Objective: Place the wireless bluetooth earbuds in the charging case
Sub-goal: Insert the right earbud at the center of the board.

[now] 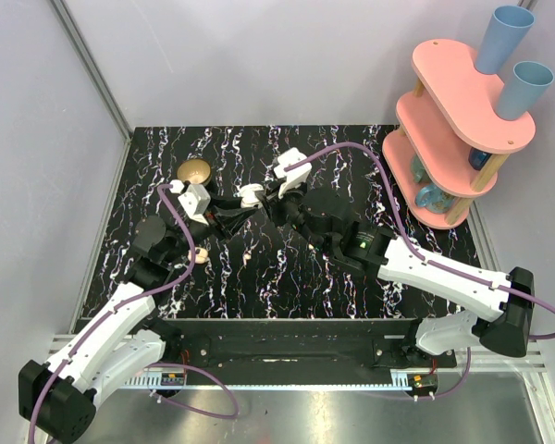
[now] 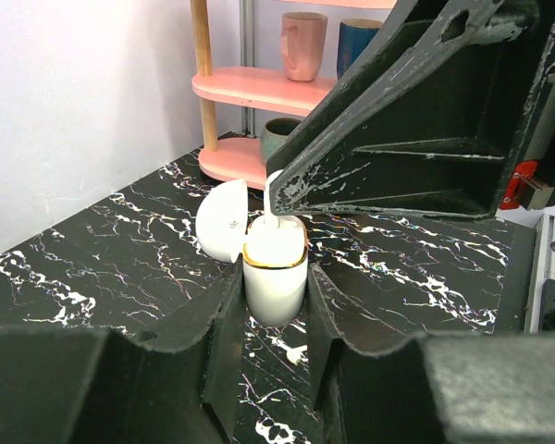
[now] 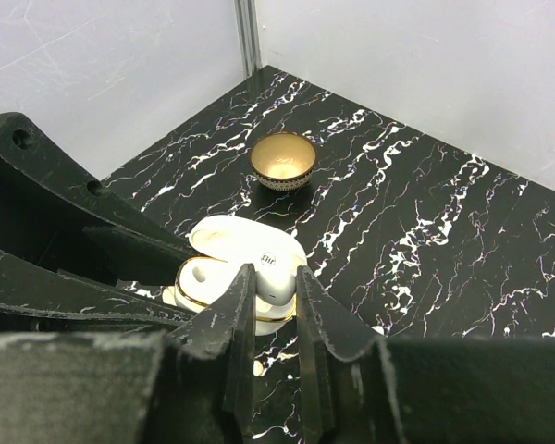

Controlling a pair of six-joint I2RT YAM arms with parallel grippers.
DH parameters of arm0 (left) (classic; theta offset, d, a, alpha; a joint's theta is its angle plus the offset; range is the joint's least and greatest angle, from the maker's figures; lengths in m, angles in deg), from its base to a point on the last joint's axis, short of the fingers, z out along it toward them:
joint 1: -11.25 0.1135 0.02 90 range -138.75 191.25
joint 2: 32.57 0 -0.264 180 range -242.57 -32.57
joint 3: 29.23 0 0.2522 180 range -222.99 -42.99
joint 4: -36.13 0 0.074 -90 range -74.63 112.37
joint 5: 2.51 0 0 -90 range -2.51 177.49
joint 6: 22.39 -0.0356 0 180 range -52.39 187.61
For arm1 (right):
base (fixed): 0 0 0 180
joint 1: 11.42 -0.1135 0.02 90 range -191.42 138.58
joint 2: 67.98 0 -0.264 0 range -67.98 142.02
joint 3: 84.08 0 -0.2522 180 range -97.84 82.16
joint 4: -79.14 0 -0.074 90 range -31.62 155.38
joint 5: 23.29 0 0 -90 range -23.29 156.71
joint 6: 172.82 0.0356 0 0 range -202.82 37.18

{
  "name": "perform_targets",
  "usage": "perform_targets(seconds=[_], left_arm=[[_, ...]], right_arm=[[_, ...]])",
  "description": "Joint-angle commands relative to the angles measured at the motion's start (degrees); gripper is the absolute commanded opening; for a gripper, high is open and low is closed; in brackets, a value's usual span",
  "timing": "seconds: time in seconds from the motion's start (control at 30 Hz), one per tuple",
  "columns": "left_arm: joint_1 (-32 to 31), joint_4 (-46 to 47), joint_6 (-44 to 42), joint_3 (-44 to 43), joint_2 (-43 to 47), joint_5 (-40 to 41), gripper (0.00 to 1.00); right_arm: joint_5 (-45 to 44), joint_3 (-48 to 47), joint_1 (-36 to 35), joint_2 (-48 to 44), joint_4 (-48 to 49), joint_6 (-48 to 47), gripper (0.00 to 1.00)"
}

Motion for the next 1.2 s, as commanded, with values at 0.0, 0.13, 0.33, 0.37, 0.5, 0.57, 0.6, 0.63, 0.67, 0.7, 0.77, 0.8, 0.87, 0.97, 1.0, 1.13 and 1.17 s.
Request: perform_targets(seconds=[0.0, 0.13, 0.33, 0.37, 0.5, 0.57, 0.6, 0.63, 0.67, 0.7, 0.77, 0.8, 0.87, 0.97, 1.0, 1.13, 1.17], left_arm=[[-0.06, 4.28, 0.26, -0.50, 0.87, 1.92, 0.00], [-0.15, 4.54, 0.26, -0.58, 0.96, 2.45, 0.00], [-0.15, 4.63, -0.18, -1.02, 0.96, 2.36, 0.00], [-0.15, 4.80, -0.27, -0.93, 1.04, 2.71, 0.00], [-0.15, 4.81, -0.36, -0.76, 0.87, 2.71, 0.00], [-0.15, 4.54, -0.45, -0.67, 0.87, 2.71, 0.00], [-0.15, 4.46, -0.53, -0.50, 0.96, 2.71, 0.00], [-0.15, 4.45, -0.53, -0.32, 1.22, 2.62, 0.00], [-0.15, 4.37, -0.53, -0.14, 1.13, 2.79, 0.00], [-0.15, 4.37, -0.53, -0.06, 1.39, 2.88, 0.00], [-0.15, 4.37, -0.45, 0.21, 1.48, 3.50, 0.00], [-0.15, 4.37, -0.53, 0.21, 1.66, 3.59, 0.00], [-0.15, 4.19, -0.62, 0.30, 1.75, 3.76, 0.00], [-0.15, 3.84, -0.62, 0.38, 1.92, 3.94, 0.00], [-0.15, 3.84, -0.62, 0.38, 2.10, 4.11, 0.00], [-0.15, 3.49, -1.15, 0.56, 2.45, 4.47, 0.00], [-0.15, 3.14, -1.24, 0.39, 2.45, 4.55, 0.00]], right_arm=[[-0.32, -0.63, -0.85, -1.23, -0.01, -0.73, 0.06], [2.06, -0.90, -0.94, -0.97, -2.27, -0.73, 0.09], [4.61, -1.60, -1.20, 0.17, -4.57, -0.21, 0.12], [4.79, -1.60, -1.29, 0.17, -4.58, -0.20, 0.13], [4.44, -1.25, -1.20, 0.09, -4.31, 0.06, 0.29], [4.00, -1.34, -1.20, -0.18, -4.05, 0.41, 0.37], [3.74, -1.34, -1.29, -0.53, -3.88, 0.59, 0.42], [3.47, -1.34, -1.20, -0.79, -3.35, 0.94, 0.48], [3.56, -1.34, -1.20, -1.31, -3.09, 1.11, 0.53], [3.47, -1.34, -1.20, -1.49, -2.82, 1.38, 0.55], [3.38, -1.43, -1.20, -1.93, -2.29, 1.99, 0.68], [3.38, -1.34, -1.20, -2.63, -2.03, 2.17, 0.70], [3.29, -1.34, -1.20, -3.42, -1.42, 3.05, 0.72], [3.21, -0.90, -1.20, -5.88, 0.68, 4.45, 0.80], [3.12, -0.38, -1.20, -6.41, 1.13, 4.63, 0.82], [0.66, 0.77, -1.20, -9.22, 3.32, 6.39, 0.87], [-0.47, 1.12, -1.20, -9.75, 3.68, 6.48, 0.88]])
